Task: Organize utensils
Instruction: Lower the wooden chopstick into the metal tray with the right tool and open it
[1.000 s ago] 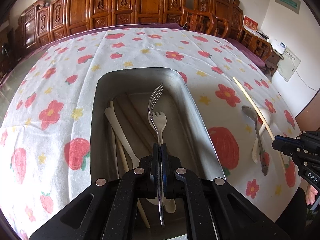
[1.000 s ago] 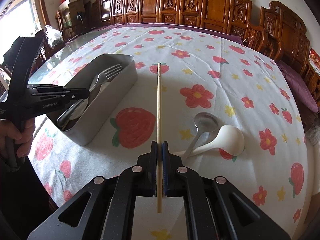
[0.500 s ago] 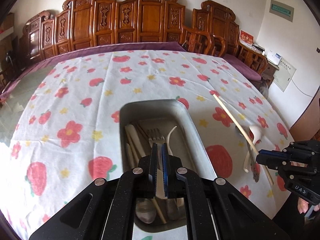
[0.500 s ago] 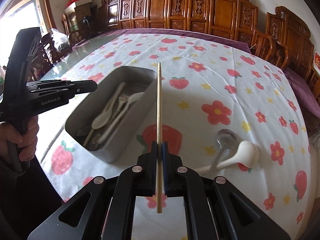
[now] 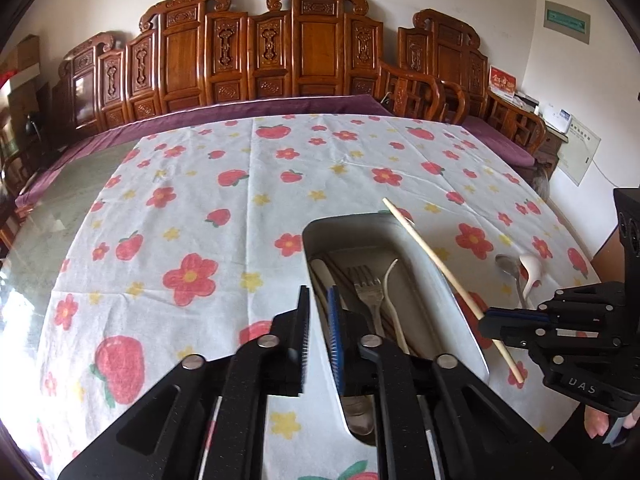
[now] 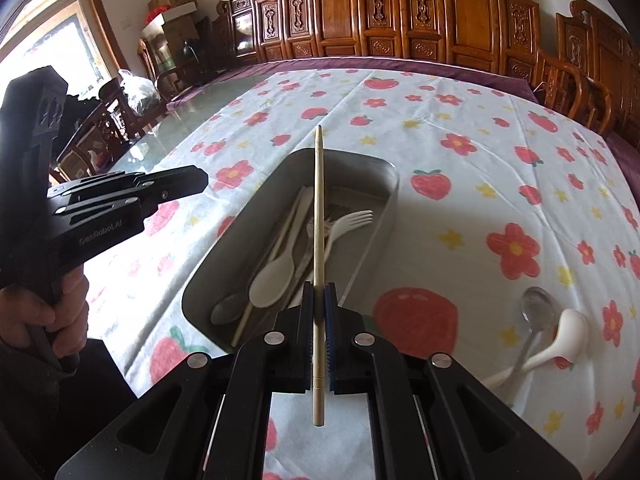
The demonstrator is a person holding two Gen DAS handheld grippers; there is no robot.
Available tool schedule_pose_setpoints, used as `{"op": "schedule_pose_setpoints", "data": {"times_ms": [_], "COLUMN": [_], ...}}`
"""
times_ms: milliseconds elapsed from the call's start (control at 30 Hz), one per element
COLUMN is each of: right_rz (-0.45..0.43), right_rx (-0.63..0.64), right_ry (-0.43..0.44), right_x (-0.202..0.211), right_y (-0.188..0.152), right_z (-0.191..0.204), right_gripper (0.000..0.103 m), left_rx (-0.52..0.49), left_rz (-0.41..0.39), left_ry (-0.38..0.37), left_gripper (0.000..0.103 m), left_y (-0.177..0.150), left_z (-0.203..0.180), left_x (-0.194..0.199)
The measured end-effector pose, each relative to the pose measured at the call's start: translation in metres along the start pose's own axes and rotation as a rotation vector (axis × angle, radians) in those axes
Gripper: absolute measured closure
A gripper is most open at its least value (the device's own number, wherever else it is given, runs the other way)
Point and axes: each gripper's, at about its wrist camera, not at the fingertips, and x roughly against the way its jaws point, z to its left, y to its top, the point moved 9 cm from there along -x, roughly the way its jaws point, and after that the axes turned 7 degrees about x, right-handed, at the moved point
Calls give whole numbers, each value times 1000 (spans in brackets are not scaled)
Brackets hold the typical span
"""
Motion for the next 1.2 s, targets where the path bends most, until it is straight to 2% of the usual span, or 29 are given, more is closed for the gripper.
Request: {"op": "schedule_pose_setpoints", "data": {"times_ms": [367,633,967,1200], "right_rz": [39,68,8,-36], "right_rx": [-87,-42,-9,-25], "right_ry": [42,31,24,-62], "right_x": [-43,-54,-32,13], "right_y": [14,6,14,1], "right_z": [8,20,11,-32], "right_gripper": [97,96,96,96], "left_rx": [44,58,43,23], "left_rz": [0,-2,-1,1], "left_ry": [5,10,10,-13], "left_gripper": [89,89,89,89], "left_y": [3,4,2,1], "left_z": [23,27,20,-1], "left_x": [3,3,3,2]}}
